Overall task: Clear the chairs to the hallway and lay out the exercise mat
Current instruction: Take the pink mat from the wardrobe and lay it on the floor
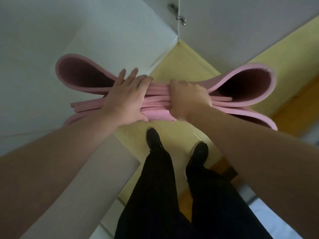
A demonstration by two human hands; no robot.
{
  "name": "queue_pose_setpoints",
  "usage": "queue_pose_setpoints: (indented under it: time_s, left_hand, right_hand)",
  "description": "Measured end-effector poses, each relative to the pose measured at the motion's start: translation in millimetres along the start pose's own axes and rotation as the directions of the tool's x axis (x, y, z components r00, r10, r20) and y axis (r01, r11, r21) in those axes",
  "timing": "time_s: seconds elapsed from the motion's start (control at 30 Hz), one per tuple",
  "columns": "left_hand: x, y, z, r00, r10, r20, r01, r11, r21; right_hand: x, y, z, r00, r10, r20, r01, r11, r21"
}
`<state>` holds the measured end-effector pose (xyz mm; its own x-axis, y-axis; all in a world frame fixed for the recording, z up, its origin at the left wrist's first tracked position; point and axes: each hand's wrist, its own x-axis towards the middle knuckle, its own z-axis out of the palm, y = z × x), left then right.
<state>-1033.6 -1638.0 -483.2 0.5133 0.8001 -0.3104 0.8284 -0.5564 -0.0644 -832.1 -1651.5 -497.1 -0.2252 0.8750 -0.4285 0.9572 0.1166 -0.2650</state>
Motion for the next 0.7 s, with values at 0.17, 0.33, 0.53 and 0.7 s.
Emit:
queue_pose_setpoints:
  time_s: [0.17, 0.33, 0.53, 0.7]
  left_hand:
    - [-6, 45, -93, 0.997, 0.069, -0.046, -0.073, 0.994, -0.078]
    - [1, 82, -172, 0.981, 0.191, -0.028, -0.192, 0.98, -0.06]
    - [1, 123, -262, 0.934, 0.348, -0.079, -0.352, 0.935, -0.043]
    - [-2, 162, -310, 0.867, 0.478, -0.139, -0.475, 0.878, 0.06]
  right_hand:
    - [-84, 23, -69, 0.991, 0.096, -0.089, -0.096, 0.995, 0.001]
    - [-152, 39, -125, 0.96, 0.252, -0.123, -0.245, 0.967, 0.071]
    - [-229, 45, -183, 0.896, 0.4, -0.196, -0.393, 0.917, 0.072]
    - [-273, 43, -208, 0.863, 0.438, -0.251, -0.445, 0.895, 0.032]
